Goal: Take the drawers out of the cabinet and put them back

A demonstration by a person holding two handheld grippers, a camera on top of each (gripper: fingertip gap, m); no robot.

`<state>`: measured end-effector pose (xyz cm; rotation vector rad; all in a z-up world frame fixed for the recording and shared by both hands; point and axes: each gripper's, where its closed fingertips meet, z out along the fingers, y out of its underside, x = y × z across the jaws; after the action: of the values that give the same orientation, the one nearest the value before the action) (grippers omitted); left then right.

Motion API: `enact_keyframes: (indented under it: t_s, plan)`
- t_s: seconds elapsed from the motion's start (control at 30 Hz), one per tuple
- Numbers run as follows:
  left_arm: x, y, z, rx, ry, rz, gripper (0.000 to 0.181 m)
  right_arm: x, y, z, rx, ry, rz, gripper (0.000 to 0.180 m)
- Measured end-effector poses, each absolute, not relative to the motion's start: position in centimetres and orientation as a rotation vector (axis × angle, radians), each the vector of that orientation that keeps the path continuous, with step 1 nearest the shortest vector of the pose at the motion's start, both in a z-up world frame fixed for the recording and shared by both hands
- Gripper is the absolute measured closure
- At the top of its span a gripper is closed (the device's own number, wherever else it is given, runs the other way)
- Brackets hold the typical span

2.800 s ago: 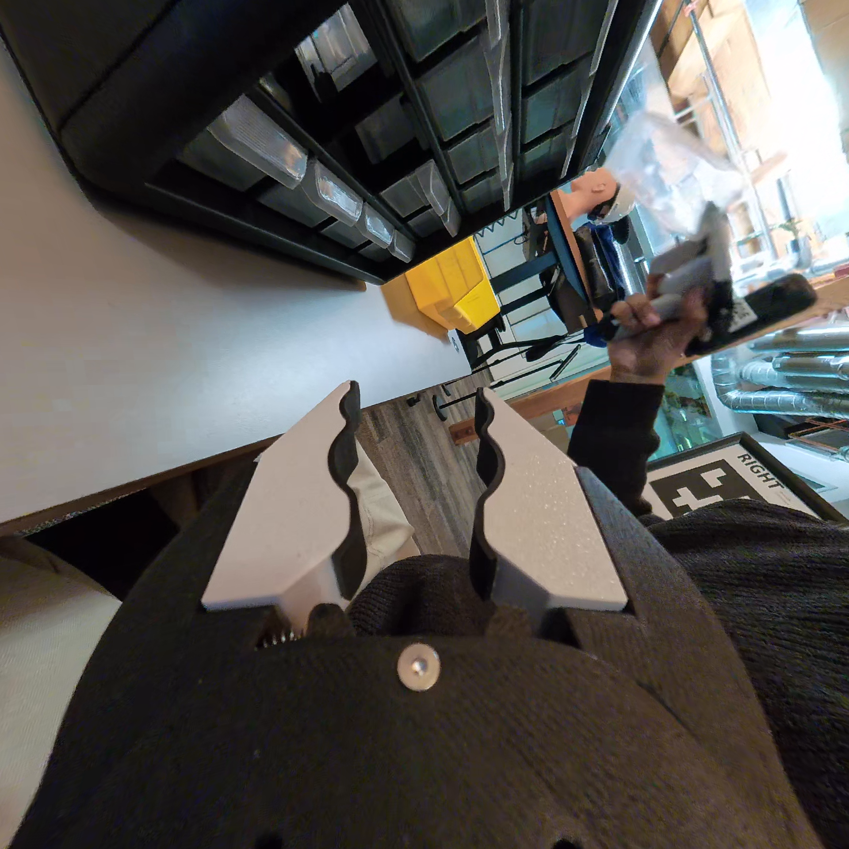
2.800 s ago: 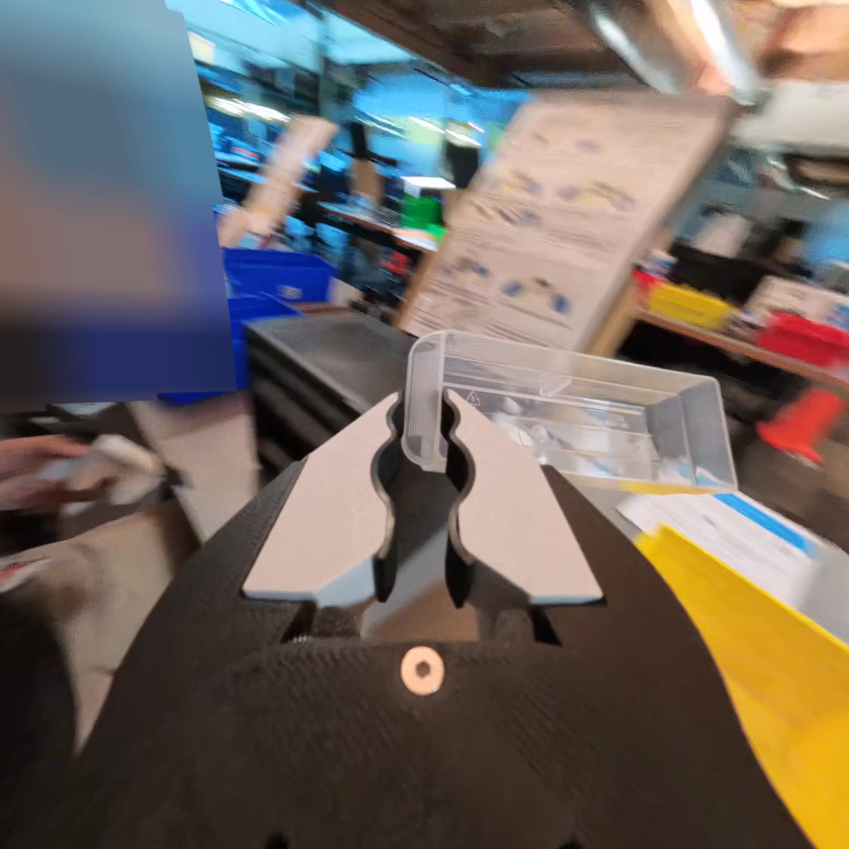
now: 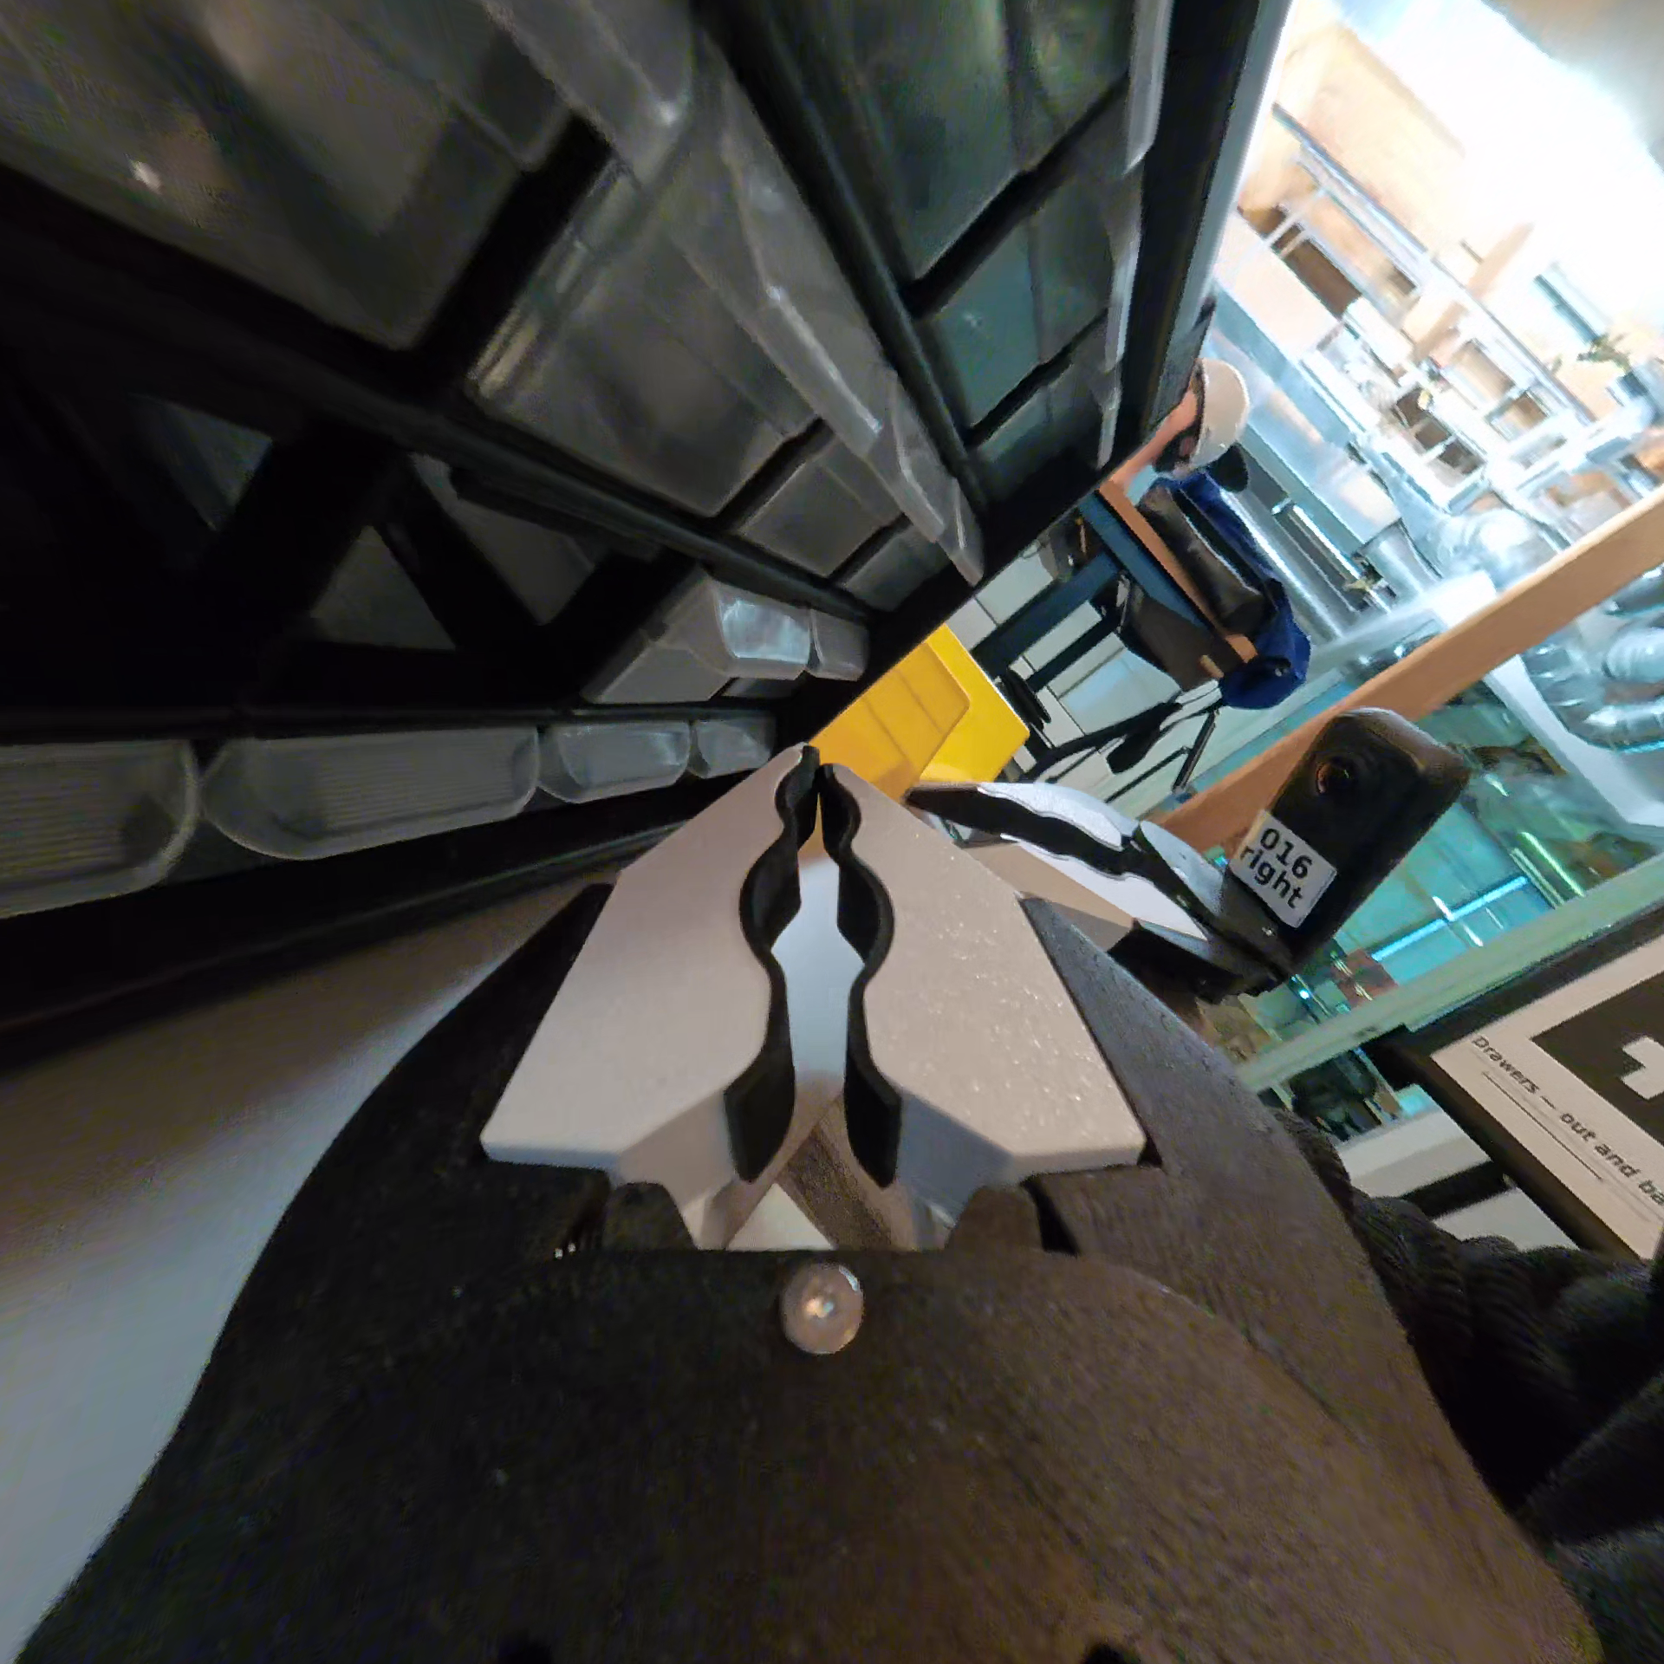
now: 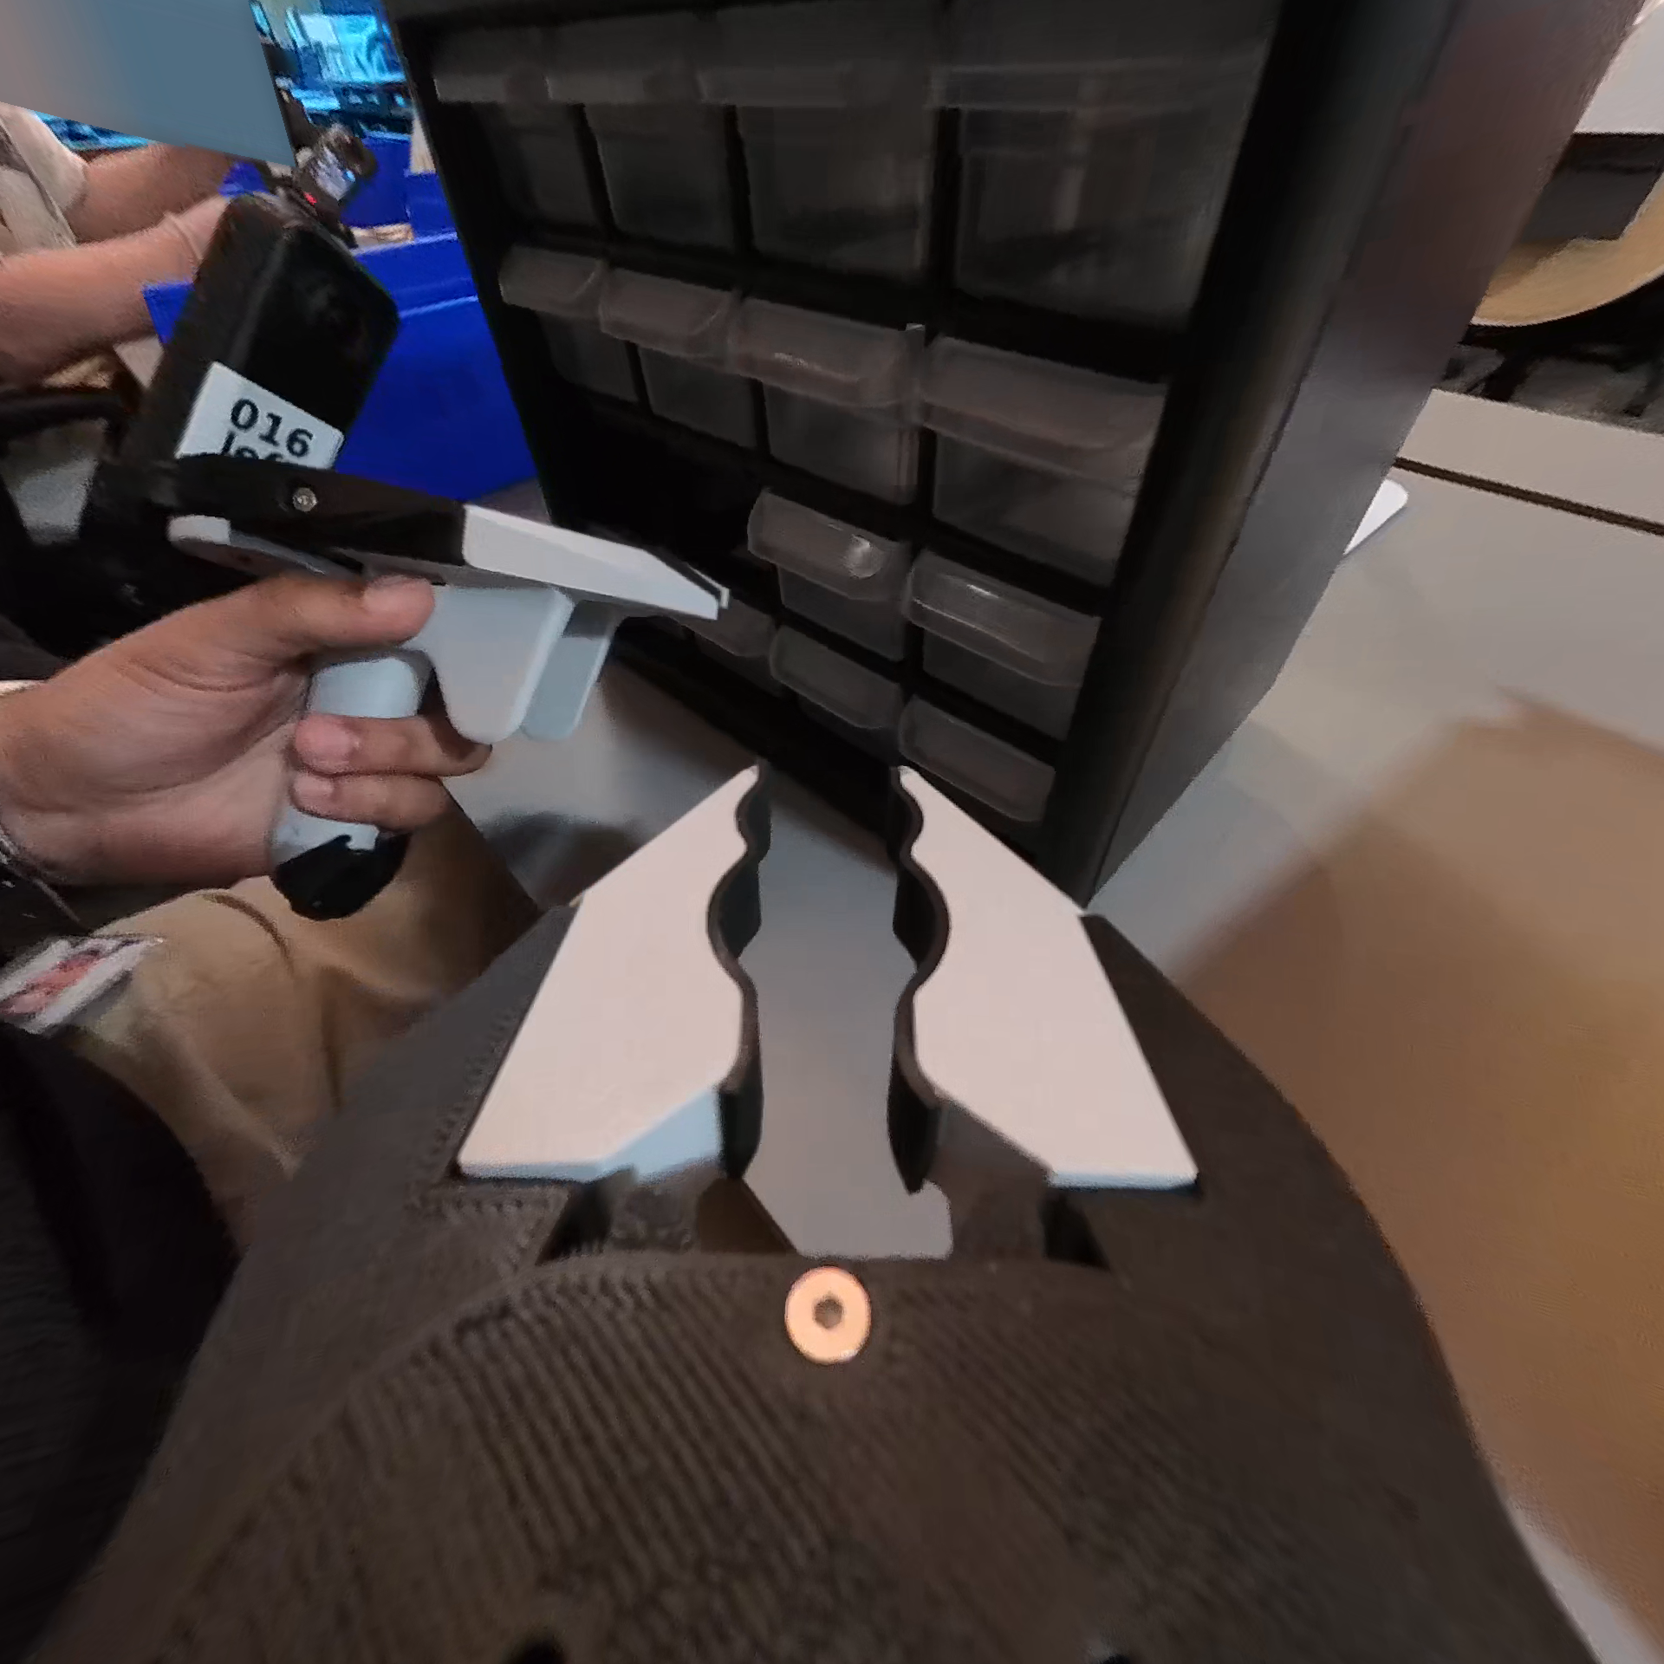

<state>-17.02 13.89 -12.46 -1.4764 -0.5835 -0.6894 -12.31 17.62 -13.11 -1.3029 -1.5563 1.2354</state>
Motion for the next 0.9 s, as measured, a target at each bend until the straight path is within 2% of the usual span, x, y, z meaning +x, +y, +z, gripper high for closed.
enact_keyframes:
  t_s: [0.1,0.17,0.23,0.3,0.37,0.43,0.5,0.9]
  plan:
    - [-18.1,14.1,-13.1,-1.437,-0.663,-0.763,0.18,-12.7,17.2,-13.4,-1.279,-1.58,1.198,0.157]
    - [-18.3,14.6,-12.7,-1.383,-0.69,-0.864,0.154,-12.9,16.8,-13.6,-1.282,-1.595,1.208,0.157]
    - [-18.2,15.0,-12.5,-1.368,-0.669,-0.892,0.144,-13.0,16.4,-13.6,-1.288,-1.604,1.227,0.157]
    - [-18.7,15.2,-12.4,-1.367,-0.667,-0.848,0.143,-13.0,16.2,-13.6,-1.282,-1.61,1.225,0.157]
    - [-19.3,15.2,-12.0,-1.344,-0.689,-0.844,0.149,-12.9,16.2,-13.6,-1.269,-1.618,1.203,0.157]
    - [-20.0,15.1,-12.4,-1.365,-0.73,-0.819,0.174,-12.8,16.2,-13.6,-1.257,-1.623,1.19,0.158]
    - [-19.9,15.1,-12.8,-1.413,-0.738,-0.797,0.181,-12.8,16.2,-13.5,-1.25,-1.625,1.191,0.158]
    - [-19.4,14.5,-13.3,-1.384,-0.756,-0.824,0.177,-12.8,15.8,-13.6,-1.22,-1.647,1.155,0.158]
